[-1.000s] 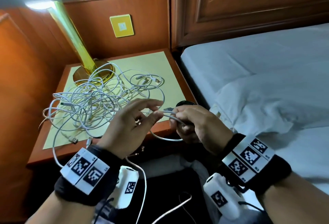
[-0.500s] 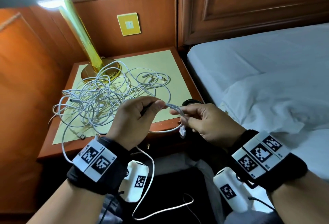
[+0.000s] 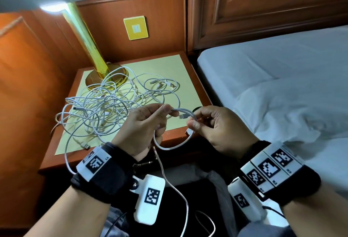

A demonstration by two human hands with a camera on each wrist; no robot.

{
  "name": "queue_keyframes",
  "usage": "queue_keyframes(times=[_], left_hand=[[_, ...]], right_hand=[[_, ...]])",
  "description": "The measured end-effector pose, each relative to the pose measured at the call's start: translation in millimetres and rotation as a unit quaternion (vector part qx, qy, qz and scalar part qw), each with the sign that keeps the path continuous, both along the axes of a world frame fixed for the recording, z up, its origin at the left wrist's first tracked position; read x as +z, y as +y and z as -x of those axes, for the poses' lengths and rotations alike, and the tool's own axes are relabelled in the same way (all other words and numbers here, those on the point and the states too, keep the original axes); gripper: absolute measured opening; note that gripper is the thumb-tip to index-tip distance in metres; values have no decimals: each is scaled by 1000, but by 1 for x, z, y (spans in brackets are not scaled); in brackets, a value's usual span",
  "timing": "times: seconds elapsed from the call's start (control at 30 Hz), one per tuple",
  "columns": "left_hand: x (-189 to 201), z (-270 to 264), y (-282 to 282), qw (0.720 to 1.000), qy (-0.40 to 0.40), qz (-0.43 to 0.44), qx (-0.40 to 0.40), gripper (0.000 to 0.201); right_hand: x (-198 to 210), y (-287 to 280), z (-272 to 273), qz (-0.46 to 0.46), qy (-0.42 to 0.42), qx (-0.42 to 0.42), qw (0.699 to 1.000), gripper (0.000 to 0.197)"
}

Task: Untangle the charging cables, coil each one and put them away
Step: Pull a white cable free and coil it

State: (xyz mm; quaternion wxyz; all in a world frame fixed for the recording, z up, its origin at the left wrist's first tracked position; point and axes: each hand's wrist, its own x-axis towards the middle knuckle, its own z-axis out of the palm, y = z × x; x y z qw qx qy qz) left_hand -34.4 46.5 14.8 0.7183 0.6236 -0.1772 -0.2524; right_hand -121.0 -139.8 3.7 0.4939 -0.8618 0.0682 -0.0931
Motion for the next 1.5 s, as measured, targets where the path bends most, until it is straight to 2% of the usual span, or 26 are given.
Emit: queue_keyframes(times=[0.07,0.17,0.27,0.37,0.5,0.67,0.73,0.8,0.87,0.97,1.03,1.1,1.17,1.27,1.33,1.4,1.5], left_hand=[[-3,-1,0,999,-27,-15,12,32],[-7,-2,-1,993,-95,-55,44,30],[-9,-6,1,974,-186,-108,71,22],[-13,-10,2,949,-258,-154,94,18],[-12,-8,0,941,-282,-151,111,20],[-10,-9,0,929,-308,-167,118,14],[-9,-9,-1,920,-332,-175,113,14],[-10,-8,-1,908,-366,-179,94,13],[-13,-8,-1,901,-387,-184,73,16],[-13,-8,0,896,-399,-185,61,22],[-9,-6,-1,906,-383,-174,47,22],[-7,-7,1,927,-337,-163,33,16],[-8,-14,9,940,-299,-158,53,11],[-10,-30,30,945,-268,-146,121,26],[-8,-35,40,930,-284,-161,168,23],[-8,-33,42,896,-344,-203,192,17],[-9,-22,35,833,-465,-266,142,21]], right_hand=[[-1,0,0,-22,13,-2,1000,9],[4,3,0,-143,32,-9,989,10],[9,1,0,-264,46,0,963,12],[10,2,-1,-381,58,12,923,14],[11,2,-3,-368,65,20,928,17],[13,6,0,-373,85,38,923,33],[15,7,0,-343,94,38,934,37],[15,8,0,-322,96,34,941,31],[14,9,-1,-374,106,25,921,27],[18,10,1,-456,124,34,881,25],[22,10,2,-459,124,46,879,21],[25,5,2,-467,118,44,875,26],[27,-6,2,-515,88,27,852,31],[32,-28,2,-579,21,-33,815,32],[34,-35,4,-585,-2,-54,809,32],[32,-30,3,-581,-9,-47,813,32],[29,-15,2,-540,-39,-33,840,29]])
